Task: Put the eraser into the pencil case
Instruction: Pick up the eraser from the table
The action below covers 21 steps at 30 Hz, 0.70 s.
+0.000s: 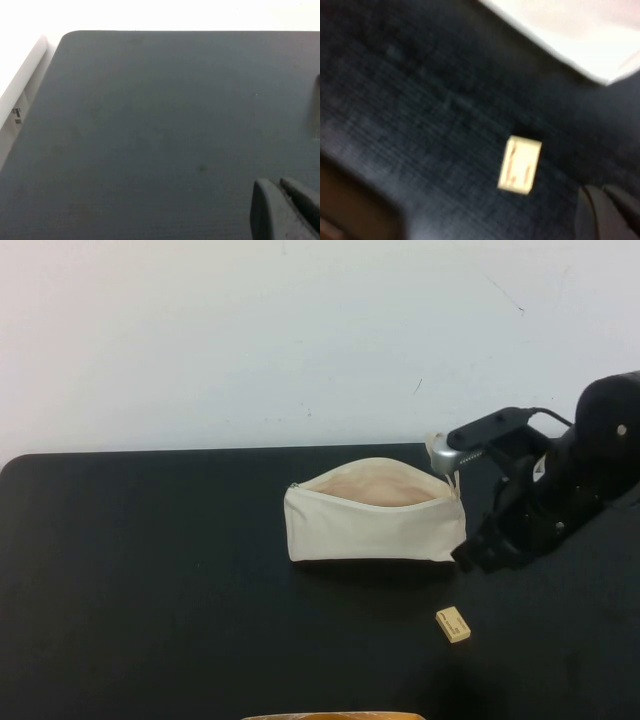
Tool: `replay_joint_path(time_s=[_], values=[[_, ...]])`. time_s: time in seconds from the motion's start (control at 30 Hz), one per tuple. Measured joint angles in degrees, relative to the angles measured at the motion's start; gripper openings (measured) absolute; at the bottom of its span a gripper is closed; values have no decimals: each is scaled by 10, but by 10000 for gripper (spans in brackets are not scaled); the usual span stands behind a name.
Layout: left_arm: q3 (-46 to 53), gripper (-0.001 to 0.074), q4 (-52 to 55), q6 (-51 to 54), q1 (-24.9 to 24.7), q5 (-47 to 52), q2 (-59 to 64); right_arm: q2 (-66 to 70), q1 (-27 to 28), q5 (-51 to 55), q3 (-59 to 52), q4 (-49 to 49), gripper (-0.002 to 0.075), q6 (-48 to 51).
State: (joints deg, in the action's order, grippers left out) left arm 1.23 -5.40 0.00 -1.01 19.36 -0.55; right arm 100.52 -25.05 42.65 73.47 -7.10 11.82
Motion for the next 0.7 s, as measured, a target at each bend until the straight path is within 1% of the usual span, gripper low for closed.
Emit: replay_joint_path(time_s=[0.13, 0.17, 0.23, 0.3, 0.4, 0.47, 0.57, 0.7], values=[[0, -2, 0, 0, 0, 0, 0, 16, 0, -35, 2, 3, 2, -19], [0, -2, 0, 0, 0, 0, 0, 19, 0, -38, 2, 2, 13, -28], [0, -2, 0, 0, 0, 0, 0, 26, 0, -39, 3, -5, 62, -39], [0, -2, 0, 0, 0, 0, 0, 36, 0, -40, 3, -16, 158, -44], [0, -2, 0, 0, 0, 0, 0, 57, -2, -36, 3, -28, 328, -43], [0, -2, 0, 0, 0, 0, 0, 71, -3, -30, 3, -31, 399, -43], [0, -2, 0, 0, 0, 0, 0, 90, -3, -26, 3, -34, 440, -37], [0, -2, 0, 0, 0, 0, 0, 107, -3, -34, 3, -49, 452, -19]])
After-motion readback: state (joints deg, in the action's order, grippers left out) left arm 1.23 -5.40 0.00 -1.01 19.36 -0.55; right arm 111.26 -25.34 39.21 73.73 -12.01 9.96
